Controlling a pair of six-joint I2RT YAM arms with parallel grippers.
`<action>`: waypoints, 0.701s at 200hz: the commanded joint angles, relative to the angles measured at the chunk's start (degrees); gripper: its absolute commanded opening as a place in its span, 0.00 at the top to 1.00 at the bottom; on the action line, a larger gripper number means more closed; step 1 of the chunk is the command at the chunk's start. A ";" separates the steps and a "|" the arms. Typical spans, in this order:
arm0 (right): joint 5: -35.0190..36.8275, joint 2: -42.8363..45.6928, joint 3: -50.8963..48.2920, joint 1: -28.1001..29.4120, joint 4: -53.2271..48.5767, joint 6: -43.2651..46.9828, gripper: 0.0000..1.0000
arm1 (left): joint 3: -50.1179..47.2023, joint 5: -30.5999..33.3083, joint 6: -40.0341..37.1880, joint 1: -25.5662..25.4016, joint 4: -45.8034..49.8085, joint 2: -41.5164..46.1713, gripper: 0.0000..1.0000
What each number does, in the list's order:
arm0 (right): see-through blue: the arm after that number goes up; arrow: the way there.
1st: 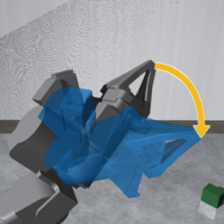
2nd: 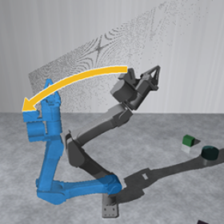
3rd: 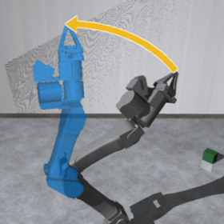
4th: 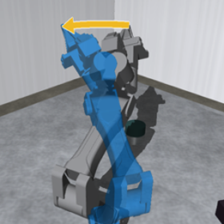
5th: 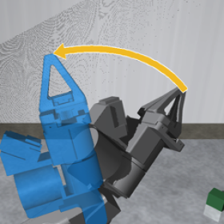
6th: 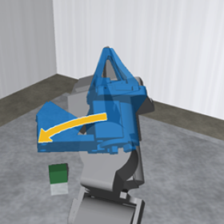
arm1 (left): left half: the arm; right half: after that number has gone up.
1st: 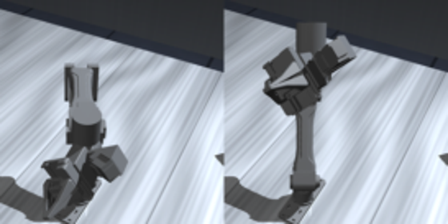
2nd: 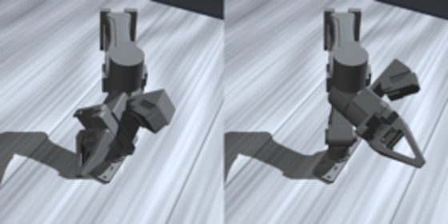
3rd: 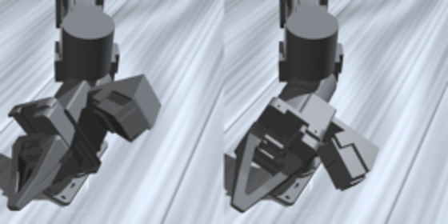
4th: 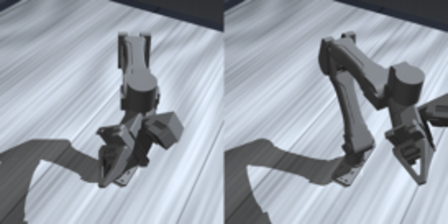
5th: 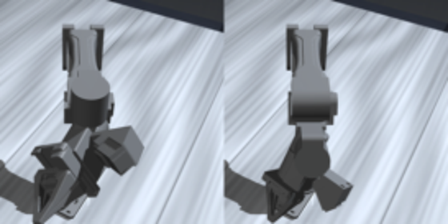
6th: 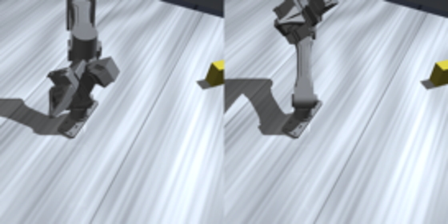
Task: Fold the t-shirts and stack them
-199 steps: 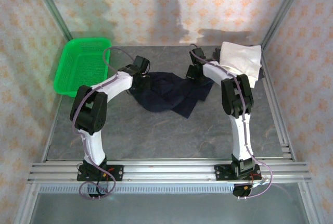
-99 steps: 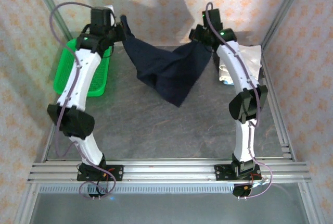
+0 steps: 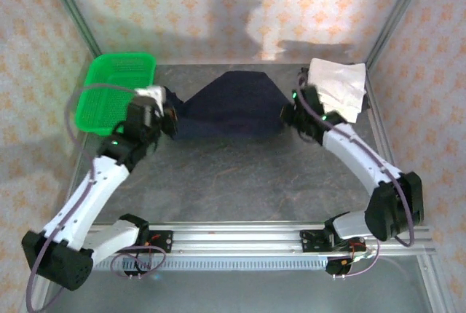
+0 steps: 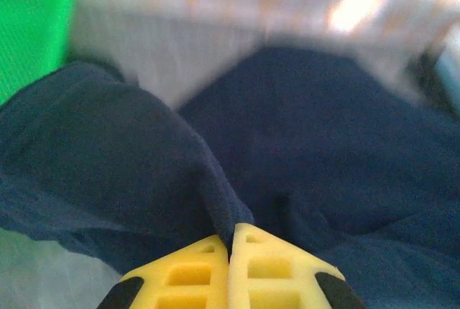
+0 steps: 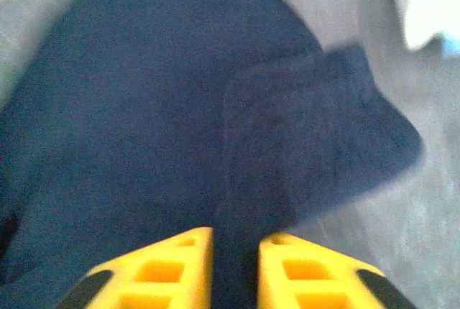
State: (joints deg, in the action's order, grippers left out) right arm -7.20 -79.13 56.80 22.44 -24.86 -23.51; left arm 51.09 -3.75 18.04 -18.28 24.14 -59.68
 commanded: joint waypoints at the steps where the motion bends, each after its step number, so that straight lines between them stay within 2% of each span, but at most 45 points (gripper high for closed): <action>1: -0.48 1.91 -9.48 0.62 1.84 -4.40 0.70 | -10.66 0.08 8.20 -2.50 -3.02 1.75 0.91; 10: -0.98 3.39 -11.79 0.69 -0.26 -4.71 0.64 | -13.94 0.01 10.64 -2.94 -2.94 3.32 0.69; 15: -0.70 4.39 -12.34 0.68 -1.72 -4.70 0.62 | -15.34 -0.38 11.37 -3.14 -2.87 4.11 0.61; 28: 1.68 7.14 -12.68 0.69 -4.47 -4.35 0.60 | -17.24 0.01 11.99 -3.25 -1.42 6.85 0.44; 36: 3.55 8.47 -12.23 0.68 -5.21 -3.72 0.57 | -17.60 1.44 12.02 -3.25 -0.20 8.44 0.38; 58: 8.66 7.99 -8.21 0.60 -5.64 -1.55 0.53 | -15.88 4.81 10.30 -3.25 2.63 9.35 0.30; 82: 13.28 1.96 -1.66 -0.11 -5.51 0.91 0.50 | -12.86 8.92 10.38 -3.17 6.35 6.24 0.25; 92: 13.35 -1.34 0.49 -1.15 -5.22 1.56 0.50 | -12.13 10.41 10.95 -3.03 6.84 4.79 0.24; 113: 11.20 -7.80 3.74 -2.86 -3.92 2.19 0.49 | -10.17 9.52 9.29 -2.59 5.31 0.87 0.21; 140: 8.08 -16.23 7.60 -4.34 -2.30 3.52 0.51 | -4.43 8.98 7.23 -1.91 6.56 -7.89 0.24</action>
State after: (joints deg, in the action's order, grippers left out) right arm 1.52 -89.60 61.17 19.11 -27.29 -21.96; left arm 41.56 3.31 27.29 -21.06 28.53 -62.00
